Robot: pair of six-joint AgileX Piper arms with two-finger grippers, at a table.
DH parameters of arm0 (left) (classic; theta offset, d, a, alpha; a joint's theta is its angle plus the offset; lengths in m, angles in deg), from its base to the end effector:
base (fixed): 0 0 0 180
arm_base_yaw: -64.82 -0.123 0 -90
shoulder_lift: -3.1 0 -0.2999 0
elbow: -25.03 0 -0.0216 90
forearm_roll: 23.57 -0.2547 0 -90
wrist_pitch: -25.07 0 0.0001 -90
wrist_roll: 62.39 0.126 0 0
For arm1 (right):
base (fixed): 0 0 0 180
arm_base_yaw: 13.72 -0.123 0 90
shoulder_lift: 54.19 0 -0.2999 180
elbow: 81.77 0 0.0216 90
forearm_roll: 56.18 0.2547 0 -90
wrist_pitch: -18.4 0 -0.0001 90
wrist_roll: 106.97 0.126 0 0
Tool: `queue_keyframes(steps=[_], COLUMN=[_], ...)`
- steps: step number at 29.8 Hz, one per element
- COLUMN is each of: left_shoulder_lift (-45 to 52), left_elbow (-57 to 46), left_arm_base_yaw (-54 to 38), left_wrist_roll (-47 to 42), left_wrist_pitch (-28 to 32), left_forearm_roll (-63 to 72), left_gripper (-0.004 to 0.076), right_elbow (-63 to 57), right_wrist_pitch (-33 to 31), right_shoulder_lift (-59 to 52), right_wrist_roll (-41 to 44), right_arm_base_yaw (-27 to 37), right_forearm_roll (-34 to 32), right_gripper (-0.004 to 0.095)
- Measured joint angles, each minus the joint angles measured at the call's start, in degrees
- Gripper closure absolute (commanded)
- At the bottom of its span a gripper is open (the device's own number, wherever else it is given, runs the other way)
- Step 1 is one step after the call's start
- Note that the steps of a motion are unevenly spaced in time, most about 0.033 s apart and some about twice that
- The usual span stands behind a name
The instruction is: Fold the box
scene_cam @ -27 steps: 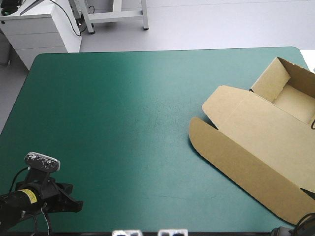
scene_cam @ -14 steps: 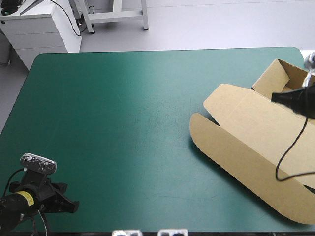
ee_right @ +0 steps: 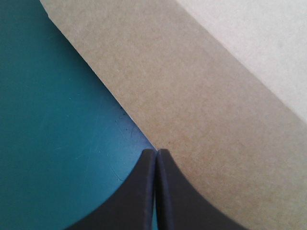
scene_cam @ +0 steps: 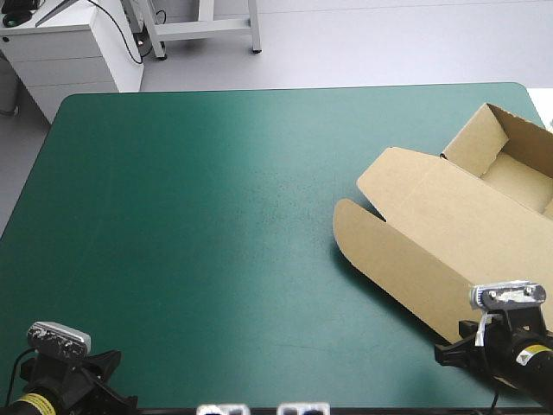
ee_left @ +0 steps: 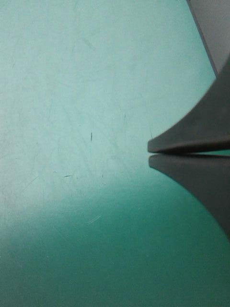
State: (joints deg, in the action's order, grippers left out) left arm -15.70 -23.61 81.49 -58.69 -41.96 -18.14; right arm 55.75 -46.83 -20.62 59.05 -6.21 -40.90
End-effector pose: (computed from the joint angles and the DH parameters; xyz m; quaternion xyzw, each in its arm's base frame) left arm 0.0281 -0.0199 0.2495 0.1627 0.9066 -0.0907 0.3787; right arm 0.0732 0.0208 0.2768 -0.0403 0.9343 0.0688 0.3475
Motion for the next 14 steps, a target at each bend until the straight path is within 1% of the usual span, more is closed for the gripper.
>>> queue_keyframes(steps=[4,8,14], left_shoulder_lift=[0.2,0.4,0.4], left_elbow=[0.0,0.0,0.0], left_arm_base_yaw=[0.0,0.0,0.0], left_wrist_roll=[0.0,0.0,0.0], left_wrist_pitch=[0.0,0.0,0.0], left_forearm_roll=[0.0,0.1,0.2], left_gripper=[0.0732,0.0732,0.0732], right_elbow=[-4.8,-7.6,-8.7], right_wrist_pitch=[2.2,2.5,2.6], right_shoulder_lift=[-5.5,-9.8,-12.5], right_wrist_roll=[-0.6,-0.9,-1.0], right_arm_base_yaw=[0.0,0.0,0.0], right_forearm_roll=[0.0,0.0,-0.1], right_gripper=[0.0928,0.0928,0.0928])
